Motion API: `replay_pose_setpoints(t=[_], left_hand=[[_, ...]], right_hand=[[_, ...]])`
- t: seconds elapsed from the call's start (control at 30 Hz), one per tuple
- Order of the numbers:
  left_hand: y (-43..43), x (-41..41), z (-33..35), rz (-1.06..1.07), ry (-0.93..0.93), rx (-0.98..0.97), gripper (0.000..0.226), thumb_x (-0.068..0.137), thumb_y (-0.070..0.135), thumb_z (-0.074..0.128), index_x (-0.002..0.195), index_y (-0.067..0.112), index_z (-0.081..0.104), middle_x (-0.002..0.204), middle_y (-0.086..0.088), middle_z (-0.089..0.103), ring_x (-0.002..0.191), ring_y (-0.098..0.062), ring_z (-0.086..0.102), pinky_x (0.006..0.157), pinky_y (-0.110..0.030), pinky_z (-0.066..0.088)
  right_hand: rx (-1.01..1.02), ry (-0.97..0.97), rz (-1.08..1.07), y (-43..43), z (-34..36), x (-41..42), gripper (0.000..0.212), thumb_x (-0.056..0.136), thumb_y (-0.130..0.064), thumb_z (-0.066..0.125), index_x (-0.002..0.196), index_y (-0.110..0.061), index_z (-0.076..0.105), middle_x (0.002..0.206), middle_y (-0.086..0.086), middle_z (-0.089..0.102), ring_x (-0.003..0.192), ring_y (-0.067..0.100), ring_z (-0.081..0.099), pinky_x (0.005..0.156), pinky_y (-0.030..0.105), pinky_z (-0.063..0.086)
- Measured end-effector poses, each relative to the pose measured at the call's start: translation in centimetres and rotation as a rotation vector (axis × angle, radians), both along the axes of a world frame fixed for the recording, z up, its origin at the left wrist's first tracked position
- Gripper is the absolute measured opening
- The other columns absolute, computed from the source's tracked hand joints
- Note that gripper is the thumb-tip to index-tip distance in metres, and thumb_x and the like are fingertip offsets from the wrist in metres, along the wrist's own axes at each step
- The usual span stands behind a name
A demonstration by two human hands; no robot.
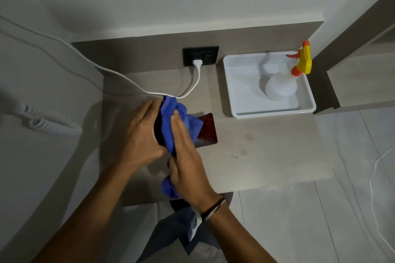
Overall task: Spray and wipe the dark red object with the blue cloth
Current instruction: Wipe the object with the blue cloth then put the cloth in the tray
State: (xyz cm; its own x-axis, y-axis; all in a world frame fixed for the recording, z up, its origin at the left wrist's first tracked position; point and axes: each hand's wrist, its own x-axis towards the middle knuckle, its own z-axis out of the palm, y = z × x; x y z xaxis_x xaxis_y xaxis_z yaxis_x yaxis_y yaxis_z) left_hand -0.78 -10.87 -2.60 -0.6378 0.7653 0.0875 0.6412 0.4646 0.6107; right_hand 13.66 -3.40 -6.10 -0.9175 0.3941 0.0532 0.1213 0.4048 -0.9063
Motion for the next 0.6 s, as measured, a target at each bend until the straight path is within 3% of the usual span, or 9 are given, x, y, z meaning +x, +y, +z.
replay_pose_setpoints(t=[0.07, 0.13, 0.2, 0.3, 0.4, 0.5, 0.6], left_hand=[[-0.7, -0.3, -0.2, 0.029, 0.039, -0.049, 0.084, 0.063, 0.023, 0.09, 0.137, -0.003, 0.06, 0.129, -0.019, 0.067, 0.116, -0.039, 0.066, 0.104, -0.039, 0.051], [-1.3, -0.3, -0.2, 0.044, 0.046, -0.098, 0.1, 0.056, 0.019, 0.099, 0.143, -0.003, 0.056, 0.134, -0.02, 0.064, 0.12, -0.039, 0.064, 0.104, -0.036, 0.049], [-1.4, 0.0, -0.3, 0.055, 0.032, -0.089, 0.104, 0.055, 0.019, 0.1, 0.145, 0.0, 0.054, 0.134, -0.017, 0.062, 0.119, -0.036, 0.063, 0.102, -0.035, 0.049], [-0.6, 0.3, -0.3, 0.065, 0.035, -0.07, 0.094, 0.056, 0.021, 0.097, 0.139, 0.0, 0.058, 0.128, -0.017, 0.064, 0.113, -0.034, 0.063, 0.098, -0.035, 0.05], [-0.4, 0.4, -0.2, 0.026, 0.035, -0.023, 0.071, 0.063, 0.025, 0.09, 0.124, 0.003, 0.062, 0.116, -0.011, 0.065, 0.102, -0.03, 0.062, 0.092, -0.04, 0.055], [-0.9, -0.2, -0.5, 0.043, 0.05, -0.083, 0.095, 0.056, 0.021, 0.097, 0.139, 0.001, 0.058, 0.128, -0.016, 0.062, 0.112, -0.036, 0.063, 0.096, -0.041, 0.055], [-0.8, -0.4, -0.6, 0.042, 0.064, -0.09, 0.097, 0.056, 0.027, 0.097, 0.141, 0.005, 0.056, 0.13, -0.015, 0.061, 0.113, -0.033, 0.063, 0.097, -0.033, 0.049]], right_hand=[[0.061, -0.043, -0.02, 1.5, -1.1, 0.8, 0.075, 0.107, -0.012, 0.034, 0.173, -0.032, 0.004, 0.182, -0.017, 0.0, 0.171, 0.017, 0.012, 0.135, 0.058, 0.026], [0.085, -0.208, -0.107, 4.5, -2.6, 1.9, 0.075, 0.11, -0.005, 0.038, 0.171, -0.03, 0.002, 0.178, -0.028, -0.011, 0.168, 0.002, -0.01, 0.139, 0.053, 0.012], [0.083, -0.348, -0.172, 6.0, -3.0, 1.9, 0.085, 0.102, 0.014, 0.046, 0.172, -0.016, 0.008, 0.182, -0.009, -0.003, 0.171, 0.017, -0.003, 0.139, 0.051, 0.014], [-0.046, -0.22, -0.107, 3.0, -1.3, -0.2, 0.067, 0.109, -0.008, 0.045, 0.172, -0.014, 0.024, 0.181, 0.013, 0.021, 0.169, 0.032, 0.02, 0.138, 0.044, 0.024], [0.104, -0.069, 0.045, 0.7, -1.9, 0.1, 0.089, 0.095, 0.005, 0.037, 0.174, -0.014, 0.001, 0.184, 0.004, -0.001, 0.172, 0.022, 0.004, 0.14, 0.039, 0.009], [0.224, -0.189, -0.028, 4.5, -4.4, 2.1, 0.097, 0.1, 0.012, 0.049, 0.173, -0.023, -0.004, 0.18, -0.014, -0.017, 0.17, 0.01, -0.008, 0.14, 0.049, 0.011], [0.103, -0.329, -0.123, 6.0, -4.5, 2.7, 0.083, 0.101, 0.012, 0.053, 0.172, -0.011, 0.016, 0.183, 0.004, 0.006, 0.17, 0.026, 0.011, 0.137, 0.055, 0.018]])
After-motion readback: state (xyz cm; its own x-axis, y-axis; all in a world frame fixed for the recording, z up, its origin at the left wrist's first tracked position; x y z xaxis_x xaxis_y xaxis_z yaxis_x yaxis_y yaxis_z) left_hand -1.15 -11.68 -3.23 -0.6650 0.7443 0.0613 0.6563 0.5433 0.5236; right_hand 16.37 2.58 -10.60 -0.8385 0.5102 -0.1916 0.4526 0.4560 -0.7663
